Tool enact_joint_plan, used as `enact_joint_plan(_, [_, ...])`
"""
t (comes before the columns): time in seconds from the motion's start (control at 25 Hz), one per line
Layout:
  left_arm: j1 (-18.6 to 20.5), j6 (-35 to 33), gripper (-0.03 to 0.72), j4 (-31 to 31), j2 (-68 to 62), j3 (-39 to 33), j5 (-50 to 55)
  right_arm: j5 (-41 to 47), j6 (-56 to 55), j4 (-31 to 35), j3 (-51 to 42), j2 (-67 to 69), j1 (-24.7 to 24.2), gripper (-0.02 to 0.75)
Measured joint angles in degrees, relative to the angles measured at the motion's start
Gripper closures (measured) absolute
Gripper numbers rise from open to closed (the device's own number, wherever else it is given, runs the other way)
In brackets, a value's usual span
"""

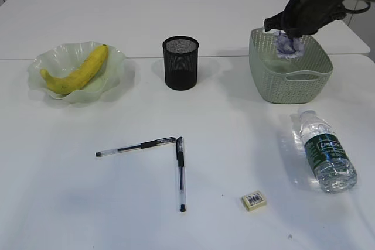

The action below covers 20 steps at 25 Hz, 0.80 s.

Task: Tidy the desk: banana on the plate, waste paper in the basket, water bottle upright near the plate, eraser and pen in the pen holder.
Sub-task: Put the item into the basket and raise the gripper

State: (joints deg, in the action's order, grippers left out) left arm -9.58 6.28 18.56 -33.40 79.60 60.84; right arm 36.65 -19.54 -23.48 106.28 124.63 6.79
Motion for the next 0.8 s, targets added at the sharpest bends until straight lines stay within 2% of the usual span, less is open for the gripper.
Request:
enact_joint_plan(0.4, [0.00,0.00,0.704,0.00,0.00,0.00,0.09,-0.86,0.00,0.00,0.00,2.08,0.00,0.659])
enact_joint_plan(0.48, [0.00,0.00,0.704,0.00,0.00,0.00,-0.03,-1.38,0.00,0.00,0.00,2.15,0.00,0.626])
enact_joint_plan(0.68, [0.00,0.00,0.704,0.00,0.00,0.00,-0.11,-1.93,0.00,0.00,0.00,2.15,0.00,0.487])
enact_joint_plan(0.8, [0.00,0.00,0.704,0.00,0.00,0.00,-0.24,-1.37,0.00,0.00,0.00,2.15,0.00,0.463])
